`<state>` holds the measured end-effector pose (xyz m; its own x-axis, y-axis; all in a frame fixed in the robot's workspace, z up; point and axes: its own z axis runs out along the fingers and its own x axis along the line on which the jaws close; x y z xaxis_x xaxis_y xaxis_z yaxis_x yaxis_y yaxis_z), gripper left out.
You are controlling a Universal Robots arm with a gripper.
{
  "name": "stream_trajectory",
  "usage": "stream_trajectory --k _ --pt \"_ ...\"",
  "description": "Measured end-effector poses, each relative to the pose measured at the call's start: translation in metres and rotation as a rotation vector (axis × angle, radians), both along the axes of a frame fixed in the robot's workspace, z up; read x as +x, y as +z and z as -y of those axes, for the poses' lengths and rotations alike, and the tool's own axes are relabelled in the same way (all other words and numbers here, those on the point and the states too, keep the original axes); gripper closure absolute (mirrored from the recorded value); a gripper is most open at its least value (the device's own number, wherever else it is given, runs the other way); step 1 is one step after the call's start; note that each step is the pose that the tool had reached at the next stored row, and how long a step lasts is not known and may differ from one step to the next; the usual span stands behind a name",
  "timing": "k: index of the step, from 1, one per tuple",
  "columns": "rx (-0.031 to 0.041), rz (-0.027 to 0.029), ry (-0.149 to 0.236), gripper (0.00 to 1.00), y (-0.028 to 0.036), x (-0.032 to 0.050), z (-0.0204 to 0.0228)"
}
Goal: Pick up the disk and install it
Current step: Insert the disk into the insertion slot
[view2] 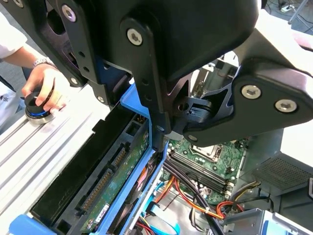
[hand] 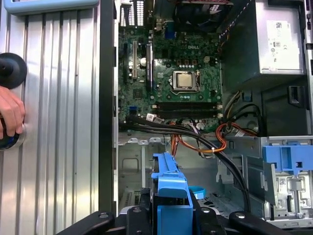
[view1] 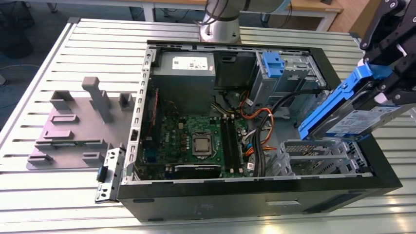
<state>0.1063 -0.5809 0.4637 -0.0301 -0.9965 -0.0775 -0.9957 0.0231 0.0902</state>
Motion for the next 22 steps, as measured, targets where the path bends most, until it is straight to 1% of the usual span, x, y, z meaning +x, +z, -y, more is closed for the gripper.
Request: stream_trajectory --k 9,10,11,13,14,18,22 --pt "-0.0001 0.0000 0.000 0.63 -0.0042 0.0000 -0.0034" --pt "-0.0010 0.0000 0.000 0.63 -0.0050 -0.0002 -0.0035" --pt "-0.0041 0.0000 0.000 0.63 -0.0056 -0.0003 -0.0037" --pt "-0.0186 0.0000 0.000 0.63 -0.0071 -0.0003 -0.0041" --pt "-0.0216 0.0000 0.000 0.63 -0.0079 -0.0004 -0.0043" --pt "-0.0220 0.0000 0.000 0.63 -0.0108 -0.0034 -0.0043" --pt "-0.0212 0.0000 0.000 0.63 -0.0146 -0.0047 -0.0043"
